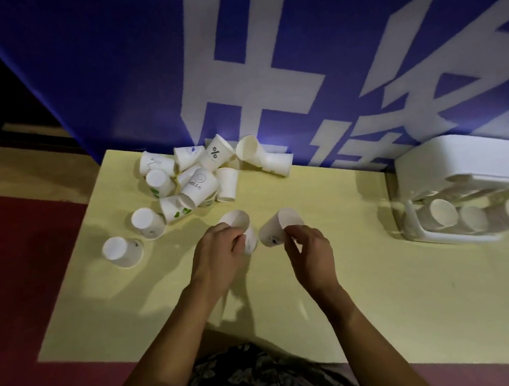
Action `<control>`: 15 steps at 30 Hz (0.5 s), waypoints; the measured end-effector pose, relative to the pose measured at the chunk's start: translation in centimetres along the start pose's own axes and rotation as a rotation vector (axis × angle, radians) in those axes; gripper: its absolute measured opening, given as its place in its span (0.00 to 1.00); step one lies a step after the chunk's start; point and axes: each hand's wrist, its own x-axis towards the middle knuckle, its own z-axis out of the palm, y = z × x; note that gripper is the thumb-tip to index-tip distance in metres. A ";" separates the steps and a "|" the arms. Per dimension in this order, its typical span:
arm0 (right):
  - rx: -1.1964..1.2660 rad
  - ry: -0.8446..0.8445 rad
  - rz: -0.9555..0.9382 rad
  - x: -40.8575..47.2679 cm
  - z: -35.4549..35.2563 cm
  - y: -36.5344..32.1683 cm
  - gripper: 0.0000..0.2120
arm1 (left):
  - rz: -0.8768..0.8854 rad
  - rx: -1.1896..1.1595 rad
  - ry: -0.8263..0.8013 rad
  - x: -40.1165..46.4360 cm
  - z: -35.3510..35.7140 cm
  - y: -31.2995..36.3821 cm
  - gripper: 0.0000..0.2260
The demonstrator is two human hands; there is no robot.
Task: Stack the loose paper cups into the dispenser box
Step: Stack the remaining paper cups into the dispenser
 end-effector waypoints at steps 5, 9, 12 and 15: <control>-0.034 0.090 -0.021 0.1 -5.9 4.5 0.03 | 0.114 0.012 0.024 1.8 3.4 7.1 0.10; -0.032 0.135 -0.012 0.3 -10.7 9.7 0.04 | 0.146 0.074 0.007 2.7 7.6 13.5 0.09; -0.026 0.160 0.017 0.4 -14.4 14.6 0.06 | 0.166 0.095 -0.004 3.1 11.4 18.6 0.10; -0.051 0.185 0.033 0.7 -17.9 19.6 0.05 | 0.215 0.087 -0.013 3.5 15.6 23.7 0.09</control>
